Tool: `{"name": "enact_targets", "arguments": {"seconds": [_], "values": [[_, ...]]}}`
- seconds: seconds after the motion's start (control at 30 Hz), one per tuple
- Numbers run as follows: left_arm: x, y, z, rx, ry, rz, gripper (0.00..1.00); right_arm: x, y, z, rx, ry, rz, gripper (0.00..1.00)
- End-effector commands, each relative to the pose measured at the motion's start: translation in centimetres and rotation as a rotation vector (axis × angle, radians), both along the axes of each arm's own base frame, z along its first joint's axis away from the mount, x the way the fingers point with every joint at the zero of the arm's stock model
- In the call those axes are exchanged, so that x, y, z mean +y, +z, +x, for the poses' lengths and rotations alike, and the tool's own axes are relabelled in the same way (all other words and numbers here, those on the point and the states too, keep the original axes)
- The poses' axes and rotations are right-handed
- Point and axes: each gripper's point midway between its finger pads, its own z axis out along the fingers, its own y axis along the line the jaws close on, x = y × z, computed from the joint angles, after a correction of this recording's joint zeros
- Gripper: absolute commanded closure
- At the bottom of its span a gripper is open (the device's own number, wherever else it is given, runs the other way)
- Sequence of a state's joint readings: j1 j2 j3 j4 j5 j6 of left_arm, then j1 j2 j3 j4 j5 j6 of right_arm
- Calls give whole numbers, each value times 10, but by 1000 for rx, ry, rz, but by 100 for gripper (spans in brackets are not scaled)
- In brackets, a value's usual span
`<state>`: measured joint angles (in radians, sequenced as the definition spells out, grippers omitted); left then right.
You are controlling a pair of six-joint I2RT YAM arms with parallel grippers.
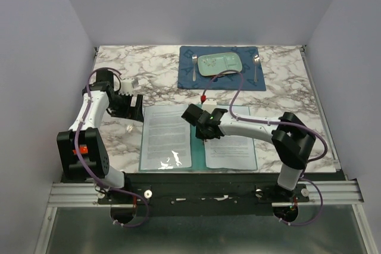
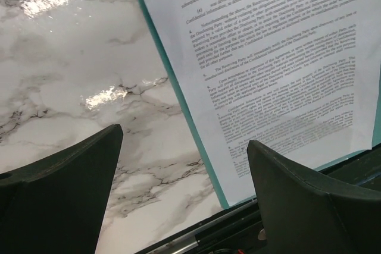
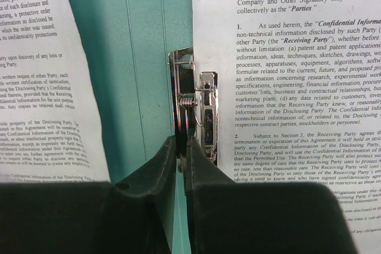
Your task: Put the files into the folder
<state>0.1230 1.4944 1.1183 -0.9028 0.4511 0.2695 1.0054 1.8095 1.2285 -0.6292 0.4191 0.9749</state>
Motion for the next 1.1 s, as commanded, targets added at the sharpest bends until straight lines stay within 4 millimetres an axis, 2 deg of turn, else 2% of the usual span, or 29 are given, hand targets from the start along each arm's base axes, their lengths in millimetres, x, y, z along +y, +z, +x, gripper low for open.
{"name": "enact_targets", "arguments": {"seconds": [0.0,0.3,0.67,1.07], "values": [[-3,16,8,-46,-27,-44,1,-1,30,21,-81,-72,100,99],[0,-6,11,21,-22,-46,1,7,48,30,-96,-87,215,99],[-1,-15,19,62,-21,-116,1,5,81,35,-141,-100,347,99],[-11,-8,21,59,-28,-214,1,3,98,33,-158,-109,446,99]]}}
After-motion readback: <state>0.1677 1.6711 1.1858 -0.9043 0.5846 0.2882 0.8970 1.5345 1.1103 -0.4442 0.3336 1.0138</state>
